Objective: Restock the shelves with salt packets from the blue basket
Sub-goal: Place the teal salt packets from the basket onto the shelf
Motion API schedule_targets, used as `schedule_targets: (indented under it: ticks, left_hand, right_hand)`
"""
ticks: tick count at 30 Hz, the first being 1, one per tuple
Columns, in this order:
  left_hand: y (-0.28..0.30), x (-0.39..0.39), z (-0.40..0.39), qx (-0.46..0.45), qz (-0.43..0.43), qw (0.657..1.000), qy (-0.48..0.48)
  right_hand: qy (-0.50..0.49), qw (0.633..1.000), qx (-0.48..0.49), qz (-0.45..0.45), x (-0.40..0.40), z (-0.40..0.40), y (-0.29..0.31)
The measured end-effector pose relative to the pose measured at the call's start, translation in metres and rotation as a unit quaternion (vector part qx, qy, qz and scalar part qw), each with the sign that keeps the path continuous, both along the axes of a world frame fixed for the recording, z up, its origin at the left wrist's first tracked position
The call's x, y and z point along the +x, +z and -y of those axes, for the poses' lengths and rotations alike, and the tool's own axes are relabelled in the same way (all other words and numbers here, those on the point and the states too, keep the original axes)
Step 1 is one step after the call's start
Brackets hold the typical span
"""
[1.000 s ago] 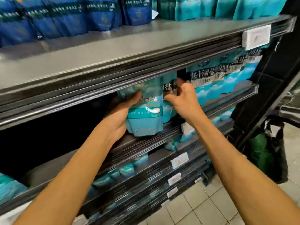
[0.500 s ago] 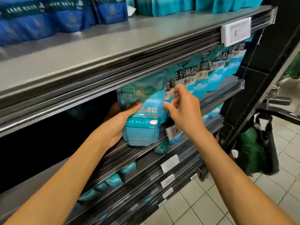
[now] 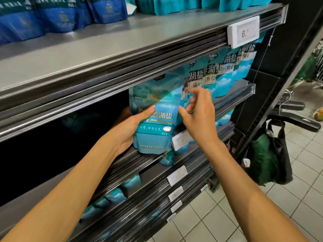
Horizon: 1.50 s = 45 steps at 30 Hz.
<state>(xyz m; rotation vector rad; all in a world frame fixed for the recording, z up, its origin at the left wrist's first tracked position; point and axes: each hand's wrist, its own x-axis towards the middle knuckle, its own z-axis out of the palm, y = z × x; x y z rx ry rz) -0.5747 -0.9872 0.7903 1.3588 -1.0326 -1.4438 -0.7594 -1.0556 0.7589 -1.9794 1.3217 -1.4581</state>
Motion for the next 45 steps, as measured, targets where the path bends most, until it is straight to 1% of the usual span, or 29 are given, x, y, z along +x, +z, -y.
schedule_targets:
  ticks: [2, 4, 5, 7, 9, 11, 12, 13, 15, 17, 19, 20, 21, 23, 24, 26, 29, 32, 37, 40, 45]
  left_hand:
    - [-0.001, 0.003, -0.004, -0.02, -0.041, 0.999, 0.025]
    - [-0.004, 0.007, -0.011, -0.037, -0.067, 0.995, 0.063]
    - [-0.005, 0.01, -0.016, -0.046, -0.074, 0.992, 0.088]
    - [-0.007, 0.017, -0.029, -0.059, -0.082, 0.984, 0.147]
    - [-0.008, 0.026, -0.044, -0.057, -0.08, 0.973, 0.209]
    - [-0.007, 0.038, -0.063, -0.066, -0.071, 0.965, 0.244]
    - [-0.007, 0.043, -0.072, -0.073, -0.068, 0.962, 0.253]
    - [-0.005, 0.048, -0.083, -0.078, -0.067, 0.959, 0.263]
    - [-0.004, 0.058, -0.103, -0.089, -0.048, 0.948, 0.303]
    - [-0.005, 0.068, -0.121, -0.122, 0.015, 0.924, 0.362]
    - [-0.004, 0.077, -0.141, -0.177, 0.145, 0.879, 0.418]
    - [-0.005, 0.081, -0.152, -0.19, 0.207, 0.854, 0.437]
    - [-0.006, 0.083, -0.164, -0.188, 0.25, 0.837, 0.45]
    - [-0.016, 0.083, -0.192, -0.179, 0.292, 0.831, 0.439]
    - [-0.023, 0.081, -0.208, -0.179, 0.312, 0.827, 0.431]
    - [-0.036, 0.075, -0.239, -0.18, 0.341, 0.811, 0.44]
    - [-0.05, 0.063, -0.278, -0.217, 0.341, 0.784, 0.471]
    - [-0.058, 0.061, -0.307, -0.245, 0.334, 0.748, 0.518]
    - [-0.067, 0.077, -0.34, -0.217, 0.286, 0.714, 0.601]
    - [-0.07, 0.086, -0.352, -0.223, 0.259, 0.715, 0.61]
    - [-0.074, 0.096, -0.36, -0.219, 0.238, 0.721, 0.613]
  right_hand:
    - [-0.011, 0.999, 0.005, 0.038, -0.003, -0.009, 0.0]
    - [0.008, 0.996, 0.008, 0.089, -0.002, -0.025, 0.002]
    - [0.037, 0.992, 0.023, 0.116, 0.0, -0.034, 0.003]
    - [0.137, 0.976, 0.088, 0.143, 0.01, -0.051, 0.006]
    - [0.268, 0.942, 0.171, 0.108, 0.025, -0.062, 0.009]
    - [0.38, 0.893, 0.23, 0.072, 0.046, -0.069, 0.01]
    - [0.41, 0.876, 0.244, 0.071, 0.057, -0.071, 0.011]
    - [0.426, 0.867, 0.247, 0.072, 0.069, -0.073, 0.01]
    - [0.436, 0.87, 0.225, 0.053, 0.093, -0.079, 0.008]
    - [0.451, 0.864, 0.221, 0.033, 0.117, -0.086, 0.006]
    - [0.464, 0.855, 0.232, 0.015, 0.14, -0.094, 0.008]
    - [0.467, 0.854, 0.23, 0.009, 0.151, -0.099, 0.009]
    - [0.464, 0.86, 0.215, -0.009, 0.162, -0.104, 0.011]
    - [0.43, 0.882, 0.173, -0.082, 0.185, -0.115, 0.016]
    - [0.418, 0.885, 0.164, -0.123, 0.195, -0.122, 0.018]
    - [0.402, 0.891, 0.145, -0.154, 0.214, -0.136, 0.018]
    - [0.393, 0.893, 0.148, -0.163, 0.237, -0.155, 0.014]
    - [0.393, 0.888, 0.145, -0.188, 0.257, -0.172, 0.015]
    - [0.414, 0.893, 0.116, -0.131, 0.279, -0.195, 0.011]
    - [0.427, 0.886, 0.117, -0.14, 0.286, -0.203, 0.012]
    - [0.429, 0.879, 0.128, -0.165, 0.289, -0.208, 0.014]
